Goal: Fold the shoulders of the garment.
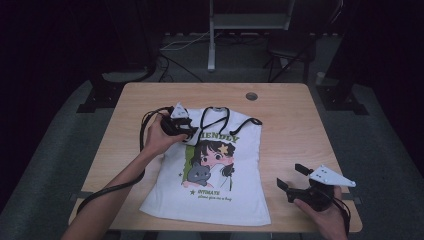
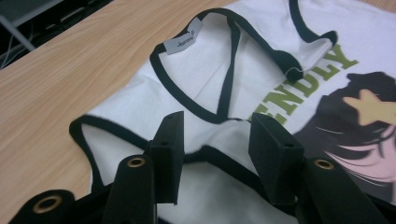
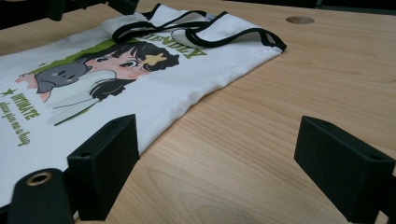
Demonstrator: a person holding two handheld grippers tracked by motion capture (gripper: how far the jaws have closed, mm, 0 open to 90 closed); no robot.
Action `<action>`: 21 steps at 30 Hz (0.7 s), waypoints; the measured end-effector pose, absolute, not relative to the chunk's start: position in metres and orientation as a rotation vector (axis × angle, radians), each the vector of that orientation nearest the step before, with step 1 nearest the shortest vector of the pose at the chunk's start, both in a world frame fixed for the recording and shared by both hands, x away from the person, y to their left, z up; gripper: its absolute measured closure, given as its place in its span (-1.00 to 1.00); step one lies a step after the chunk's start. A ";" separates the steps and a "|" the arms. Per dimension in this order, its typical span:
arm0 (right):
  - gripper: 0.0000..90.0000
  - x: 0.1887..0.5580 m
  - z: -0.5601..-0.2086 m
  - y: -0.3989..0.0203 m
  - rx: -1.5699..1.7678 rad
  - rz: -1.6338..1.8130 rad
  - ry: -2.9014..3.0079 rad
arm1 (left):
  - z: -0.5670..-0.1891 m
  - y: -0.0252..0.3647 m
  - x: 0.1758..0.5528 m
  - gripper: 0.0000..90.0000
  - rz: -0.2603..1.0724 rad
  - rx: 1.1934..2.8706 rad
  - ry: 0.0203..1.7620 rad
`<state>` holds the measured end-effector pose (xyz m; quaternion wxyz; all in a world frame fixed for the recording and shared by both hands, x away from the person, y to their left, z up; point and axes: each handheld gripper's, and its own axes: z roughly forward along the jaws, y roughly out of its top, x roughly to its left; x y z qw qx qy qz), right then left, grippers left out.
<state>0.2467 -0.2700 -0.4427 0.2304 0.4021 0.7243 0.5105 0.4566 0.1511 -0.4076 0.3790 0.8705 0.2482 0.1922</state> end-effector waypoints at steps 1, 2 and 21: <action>-0.71 0.247 -0.443 -0.270 1.109 1.406 1.992 | -0.408 0.151 0.458 0.20 0.469 2.229 0.622; -0.71 0.247 -0.443 -0.270 1.112 1.406 1.992 | -0.409 0.150 0.460 0.20 0.435 2.244 0.615; -0.71 0.248 -0.443 -0.271 1.116 1.406 1.991 | -0.400 0.152 0.477 0.96 0.266 2.239 0.700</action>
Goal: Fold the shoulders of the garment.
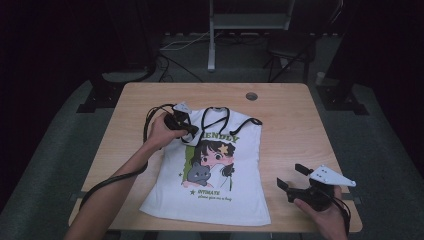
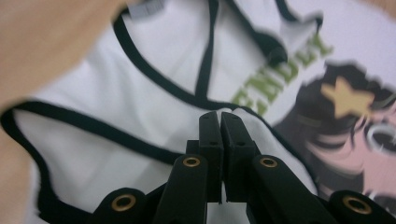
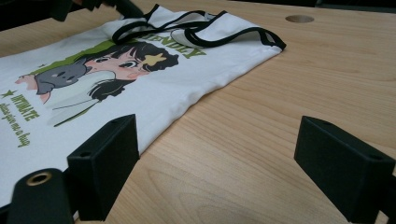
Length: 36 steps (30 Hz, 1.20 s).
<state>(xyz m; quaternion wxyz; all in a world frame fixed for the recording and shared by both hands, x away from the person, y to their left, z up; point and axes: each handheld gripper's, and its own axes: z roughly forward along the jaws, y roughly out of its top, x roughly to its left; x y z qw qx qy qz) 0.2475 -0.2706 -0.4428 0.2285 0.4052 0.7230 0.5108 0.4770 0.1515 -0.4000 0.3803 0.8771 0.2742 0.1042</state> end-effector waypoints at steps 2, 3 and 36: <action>-0.71 0.247 -0.443 -0.271 1.116 1.408 1.989 | -0.386 0.153 0.482 0.97 0.306 2.200 0.702; -0.71 0.247 -0.443 -0.271 1.115 1.408 1.988 | -0.381 0.154 0.483 0.97 0.316 2.186 0.705; -0.71 0.248 -0.443 -0.273 1.129 1.429 1.986 | -0.321 0.151 0.489 0.97 0.429 2.119 0.544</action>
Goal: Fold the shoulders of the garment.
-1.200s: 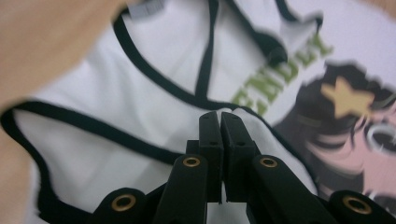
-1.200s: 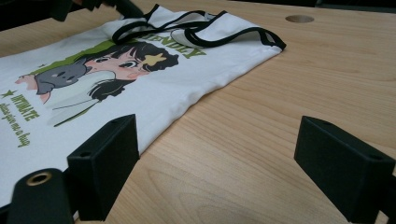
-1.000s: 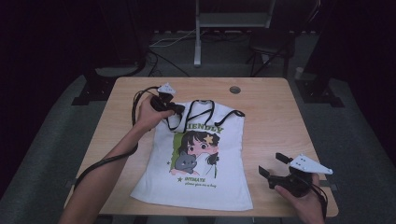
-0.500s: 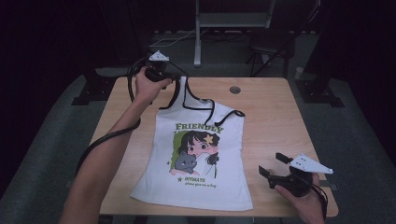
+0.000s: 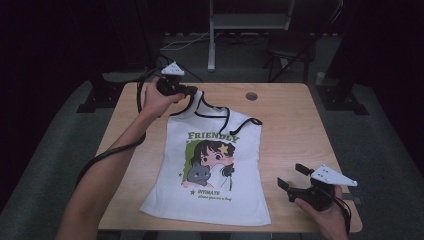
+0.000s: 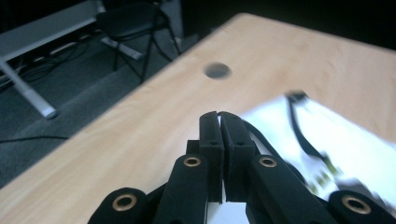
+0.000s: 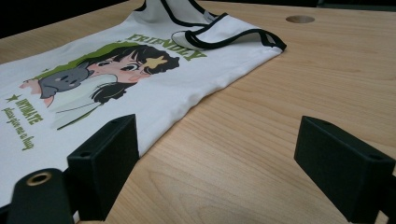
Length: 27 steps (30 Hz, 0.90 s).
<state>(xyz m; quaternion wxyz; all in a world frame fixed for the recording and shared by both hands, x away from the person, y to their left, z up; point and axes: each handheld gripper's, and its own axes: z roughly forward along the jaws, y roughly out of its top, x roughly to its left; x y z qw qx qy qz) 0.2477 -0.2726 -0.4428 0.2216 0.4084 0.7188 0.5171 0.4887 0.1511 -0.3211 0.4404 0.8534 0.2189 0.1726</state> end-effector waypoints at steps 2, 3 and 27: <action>-0.71 0.248 -0.443 -0.272 1.124 1.423 1.988 | -0.324 0.149 0.481 0.96 0.432 2.139 0.519; -0.71 0.248 -0.443 -0.272 1.120 1.422 1.989 | -0.328 0.146 0.473 0.97 0.432 2.159 0.492; -0.71 0.248 -0.443 -0.270 1.113 1.407 2.004 | -0.416 0.129 0.414 0.84 0.349 2.470 0.320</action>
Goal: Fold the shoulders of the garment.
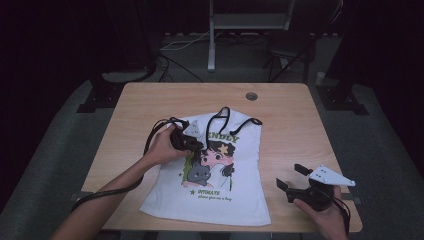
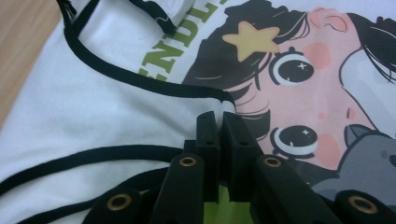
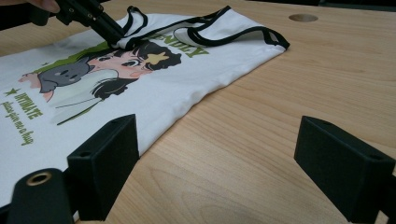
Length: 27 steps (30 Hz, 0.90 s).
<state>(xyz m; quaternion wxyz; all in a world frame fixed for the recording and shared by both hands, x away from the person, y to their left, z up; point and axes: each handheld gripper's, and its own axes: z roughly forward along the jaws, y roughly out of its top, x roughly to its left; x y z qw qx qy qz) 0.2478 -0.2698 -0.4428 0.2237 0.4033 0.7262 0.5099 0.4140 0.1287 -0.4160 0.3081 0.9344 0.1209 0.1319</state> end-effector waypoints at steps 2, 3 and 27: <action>-0.70 0.250 -0.443 -0.268 1.113 1.404 2.006 | -0.416 0.132 0.410 0.57 0.339 2.440 0.347; -0.71 0.251 -0.442 -0.268 1.111 1.404 2.009 | -0.415 0.133 0.408 0.45 0.343 2.418 0.367; -0.40 0.397 -0.411 -0.152 0.870 1.224 2.281 | -0.411 0.248 0.323 -0.52 0.443 1.997 0.787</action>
